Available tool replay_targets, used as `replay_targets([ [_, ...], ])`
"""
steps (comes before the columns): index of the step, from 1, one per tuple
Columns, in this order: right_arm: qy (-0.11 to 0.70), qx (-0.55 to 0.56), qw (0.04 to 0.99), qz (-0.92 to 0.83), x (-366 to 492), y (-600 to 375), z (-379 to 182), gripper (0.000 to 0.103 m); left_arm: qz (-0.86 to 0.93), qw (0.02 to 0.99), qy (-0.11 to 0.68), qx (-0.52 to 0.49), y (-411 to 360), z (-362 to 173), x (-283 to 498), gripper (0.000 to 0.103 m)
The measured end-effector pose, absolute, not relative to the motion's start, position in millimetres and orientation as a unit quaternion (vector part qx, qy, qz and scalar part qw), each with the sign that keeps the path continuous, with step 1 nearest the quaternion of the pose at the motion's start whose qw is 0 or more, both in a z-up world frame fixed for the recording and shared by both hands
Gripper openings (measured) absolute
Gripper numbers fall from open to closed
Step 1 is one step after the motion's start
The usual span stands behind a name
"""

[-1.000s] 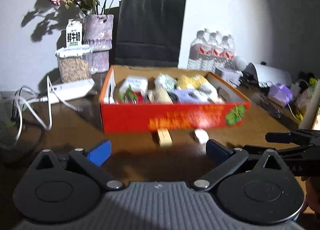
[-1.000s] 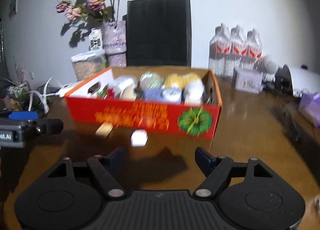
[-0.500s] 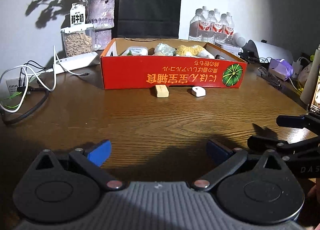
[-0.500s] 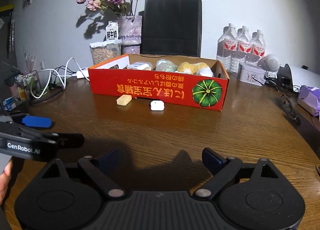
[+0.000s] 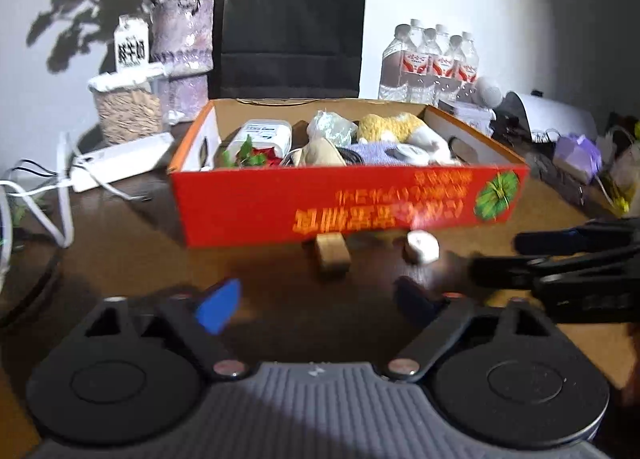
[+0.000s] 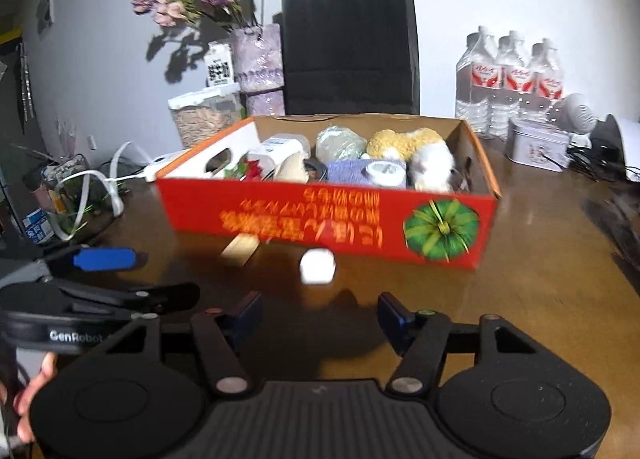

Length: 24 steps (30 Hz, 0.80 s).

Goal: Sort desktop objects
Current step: 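Grasp the beige block with the left gripper while the right gripper grasps the small white piece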

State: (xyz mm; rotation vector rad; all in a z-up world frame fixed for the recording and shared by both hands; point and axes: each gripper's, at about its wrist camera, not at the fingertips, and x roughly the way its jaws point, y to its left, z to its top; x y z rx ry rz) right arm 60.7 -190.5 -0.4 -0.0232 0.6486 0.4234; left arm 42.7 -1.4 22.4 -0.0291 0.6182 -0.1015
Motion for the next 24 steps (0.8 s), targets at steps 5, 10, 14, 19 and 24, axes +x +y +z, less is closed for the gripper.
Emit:
replay_targets([
  [5,0.342,-0.029,0.916,0.206,111,-167,-11,0.051,-0.068,0.942,0.328,-0.021,-1,14,79,0.064],
  [10,0.358,-0.038,0.911,0.201,126,-154,-22,0.035,-0.065,0.939,0.336,-0.023,-3,7,87,0.058],
  [14,0.348,-0.050,0.915,0.200,123,-155,-24,0.025,-0.062,0.939,0.336,-0.032,-5,9,92,0.054],
  [19,0.346,-0.030,0.918,0.193,106,-178,-21,0.025,-0.046,0.941,0.335,-0.027,-10,8,99,0.035],
  [24,0.335,-0.013,0.926,0.176,80,-201,-16,0.025,-0.028,0.946,0.324,-0.010,-23,6,94,0.022],
])
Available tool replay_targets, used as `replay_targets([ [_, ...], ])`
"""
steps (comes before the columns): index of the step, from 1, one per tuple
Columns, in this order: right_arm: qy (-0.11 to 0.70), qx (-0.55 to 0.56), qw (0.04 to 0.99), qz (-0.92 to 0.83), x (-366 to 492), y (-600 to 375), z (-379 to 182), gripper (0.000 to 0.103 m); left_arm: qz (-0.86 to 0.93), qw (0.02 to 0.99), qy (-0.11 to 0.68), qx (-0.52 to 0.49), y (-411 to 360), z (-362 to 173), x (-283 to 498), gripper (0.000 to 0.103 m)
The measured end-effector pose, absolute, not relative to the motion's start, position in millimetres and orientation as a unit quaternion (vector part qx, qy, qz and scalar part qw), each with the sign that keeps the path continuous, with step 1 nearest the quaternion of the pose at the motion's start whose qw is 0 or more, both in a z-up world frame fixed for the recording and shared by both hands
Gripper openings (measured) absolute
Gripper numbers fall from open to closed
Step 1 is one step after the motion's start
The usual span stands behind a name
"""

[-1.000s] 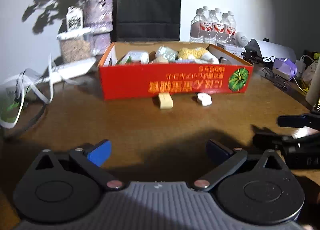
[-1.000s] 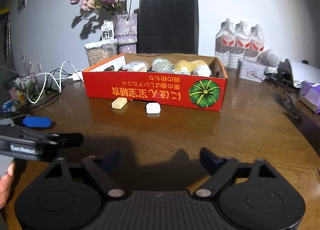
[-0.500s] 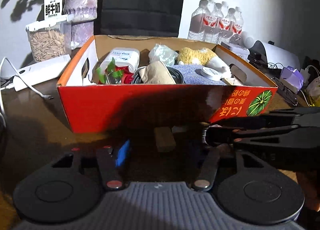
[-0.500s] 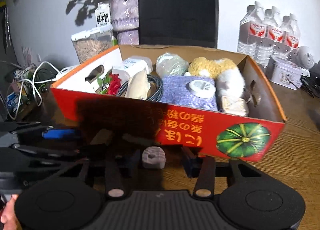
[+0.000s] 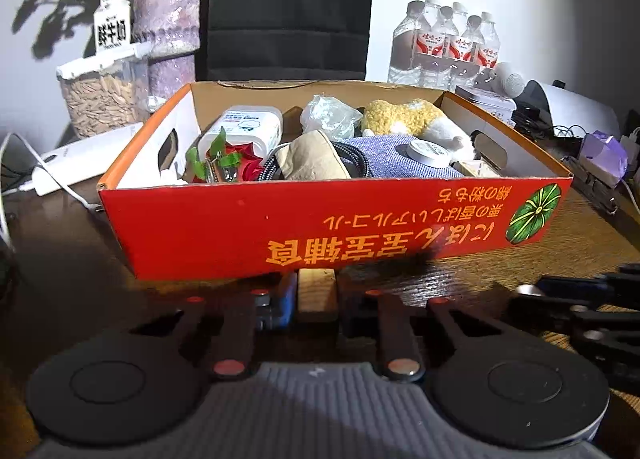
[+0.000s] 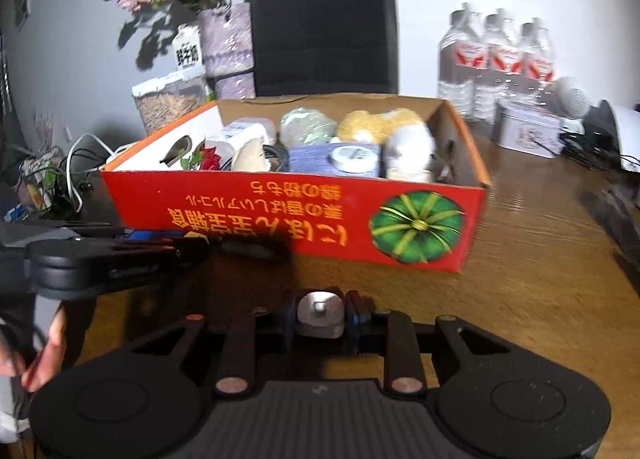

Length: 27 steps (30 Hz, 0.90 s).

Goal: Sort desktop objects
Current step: 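Grasp the beige block with the left gripper while the right gripper grasps the small white piece, then lift the beige block and white piece and carry them toward the box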

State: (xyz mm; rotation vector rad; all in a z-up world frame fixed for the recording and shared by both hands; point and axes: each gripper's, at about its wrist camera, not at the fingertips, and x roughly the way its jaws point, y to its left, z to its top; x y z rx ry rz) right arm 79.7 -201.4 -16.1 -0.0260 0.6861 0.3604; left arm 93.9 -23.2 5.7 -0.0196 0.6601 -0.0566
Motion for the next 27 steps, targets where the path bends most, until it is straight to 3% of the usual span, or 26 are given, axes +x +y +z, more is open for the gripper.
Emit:
replay_targets([
  [14,0.304,0.002,0.936,0.179,13,-212,-8,0.025,-0.030,0.950,0.311,-0.024,-26,22,0,0.022],
  [27,0.222,0.013,0.964,0.142,-43,-218,16,0.025,-0.029,0.959,0.280,-0.016,-20,43,-55,0.022],
])
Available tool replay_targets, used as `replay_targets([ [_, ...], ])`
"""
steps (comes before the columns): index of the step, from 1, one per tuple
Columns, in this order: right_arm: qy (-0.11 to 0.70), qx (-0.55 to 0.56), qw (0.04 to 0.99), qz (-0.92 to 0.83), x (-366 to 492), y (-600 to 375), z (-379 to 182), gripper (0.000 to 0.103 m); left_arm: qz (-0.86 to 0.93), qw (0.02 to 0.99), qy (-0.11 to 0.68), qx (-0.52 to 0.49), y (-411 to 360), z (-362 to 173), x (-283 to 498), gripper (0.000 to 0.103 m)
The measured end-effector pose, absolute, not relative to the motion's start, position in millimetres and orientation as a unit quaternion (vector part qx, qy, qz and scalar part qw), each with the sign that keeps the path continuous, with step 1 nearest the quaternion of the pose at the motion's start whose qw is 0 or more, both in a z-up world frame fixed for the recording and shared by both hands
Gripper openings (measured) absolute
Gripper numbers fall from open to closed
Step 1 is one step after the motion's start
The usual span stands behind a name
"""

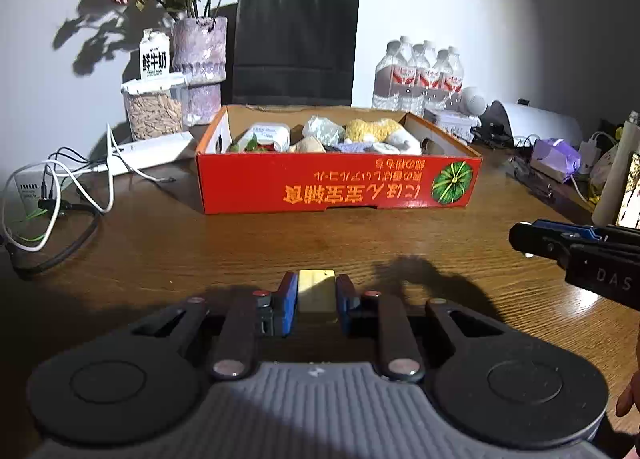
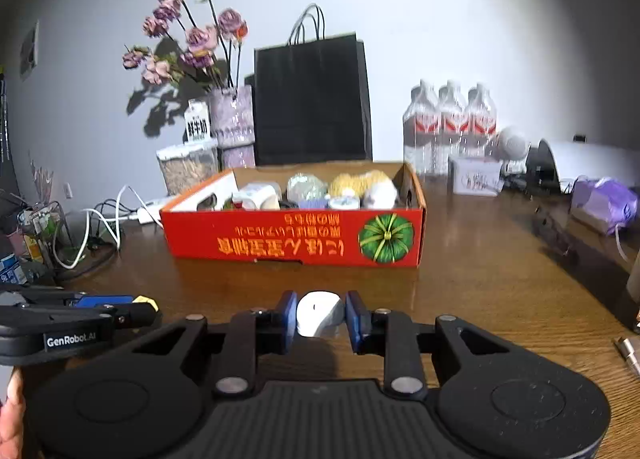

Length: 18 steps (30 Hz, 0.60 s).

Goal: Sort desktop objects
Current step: 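Lift the beige block and white piece and carry them toward the box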

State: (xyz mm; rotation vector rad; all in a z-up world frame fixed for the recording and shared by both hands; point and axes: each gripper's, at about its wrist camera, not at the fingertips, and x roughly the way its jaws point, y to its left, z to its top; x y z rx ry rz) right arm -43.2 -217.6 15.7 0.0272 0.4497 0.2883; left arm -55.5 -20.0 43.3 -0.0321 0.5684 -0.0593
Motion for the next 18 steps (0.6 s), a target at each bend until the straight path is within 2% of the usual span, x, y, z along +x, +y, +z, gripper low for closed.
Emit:
replay_targets([
  [18,0.225,0.017,0.967,0.121,-30,-216,18,0.025,-0.023,0.961,0.274,-0.026,-5,43,-43,0.022],
])
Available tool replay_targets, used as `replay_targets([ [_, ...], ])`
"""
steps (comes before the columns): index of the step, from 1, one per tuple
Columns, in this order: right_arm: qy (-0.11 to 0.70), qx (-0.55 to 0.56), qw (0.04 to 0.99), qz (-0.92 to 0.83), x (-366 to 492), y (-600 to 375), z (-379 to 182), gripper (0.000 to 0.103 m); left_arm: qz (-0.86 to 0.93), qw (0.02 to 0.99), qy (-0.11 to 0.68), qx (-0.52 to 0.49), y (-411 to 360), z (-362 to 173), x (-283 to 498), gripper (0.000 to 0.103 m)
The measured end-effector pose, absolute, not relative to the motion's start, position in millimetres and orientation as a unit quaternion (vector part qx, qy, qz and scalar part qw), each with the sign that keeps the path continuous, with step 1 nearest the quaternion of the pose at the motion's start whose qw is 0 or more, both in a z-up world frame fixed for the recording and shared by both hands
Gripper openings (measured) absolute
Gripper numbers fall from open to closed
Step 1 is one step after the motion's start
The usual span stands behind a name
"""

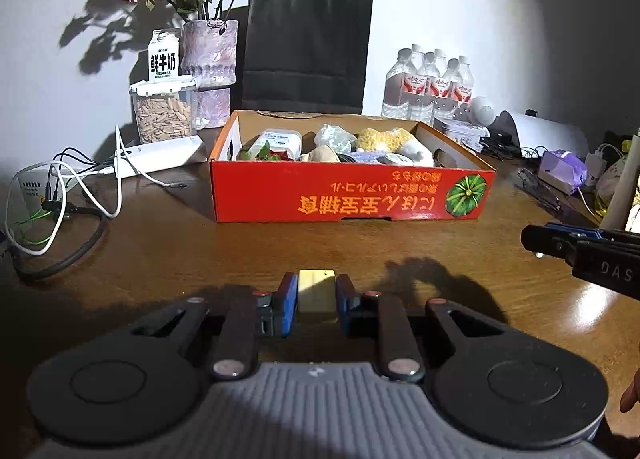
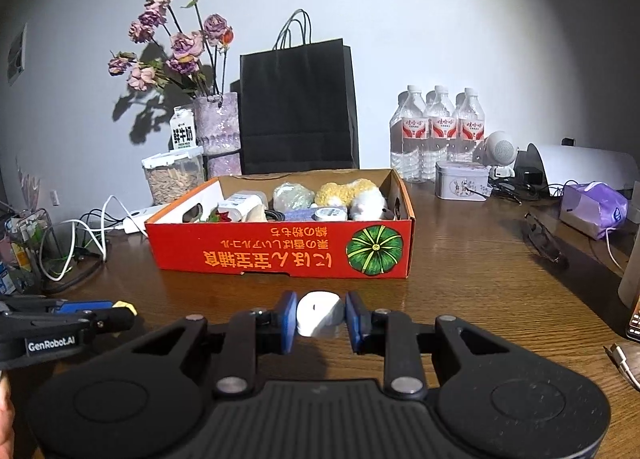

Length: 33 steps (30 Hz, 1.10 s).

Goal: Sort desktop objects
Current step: 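Lift the beige block and white piece and carry them toward the box, then lower the beige block and white piece into the box and open both grippers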

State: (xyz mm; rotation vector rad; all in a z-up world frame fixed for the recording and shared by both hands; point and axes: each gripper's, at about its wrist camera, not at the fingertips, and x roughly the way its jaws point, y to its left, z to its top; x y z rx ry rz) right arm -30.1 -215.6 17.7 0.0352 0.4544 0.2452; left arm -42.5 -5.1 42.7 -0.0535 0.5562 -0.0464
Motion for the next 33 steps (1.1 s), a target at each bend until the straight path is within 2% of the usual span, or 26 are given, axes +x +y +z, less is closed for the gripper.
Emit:
replay_targets([
  [7,0.233,0.048,0.960,0.144,16,-236,38,0.025,-0.048,0.963,0.261,-0.054,11,70,9,0.022],
  [13,0.253,0.052,0.951,0.168,95,-236,61,0.025,-0.070,0.957,0.274,-0.059,18,84,77,0.022],
  [20,0.372,0.033,0.910,0.177,199,-205,40,0.025,-0.060,0.930,0.361,-0.035,13,72,166,0.022],
  [23,0.413,0.018,0.898,0.151,222,-196,24,0.027,-0.073,0.920,0.384,-0.020,10,62,178,0.024],
  [26,0.408,0.026,0.901,0.147,224,-196,25,0.033,-0.071,0.925,0.372,-0.029,12,69,181,0.047],
  [28,0.389,0.025,0.908,0.152,221,-195,35,0.043,-0.068,0.930,0.360,-0.030,14,81,188,0.055],
  [29,0.373,0.023,0.916,0.149,221,-195,43,0.053,-0.062,0.931,0.358,-0.027,14,87,193,0.059],
  [30,0.358,0.019,0.922,0.148,222,-194,52,0.061,-0.054,0.933,0.355,-0.024,14,95,198,0.076],
  [31,0.345,0.011,0.927,0.145,222,-193,59,0.064,-0.050,0.935,0.351,-0.024,13,101,201,0.090],
  [33,0.325,-0.007,0.936,0.136,224,-188,71,0.071,-0.039,0.941,0.336,-0.023,13,114,198,0.098],
])
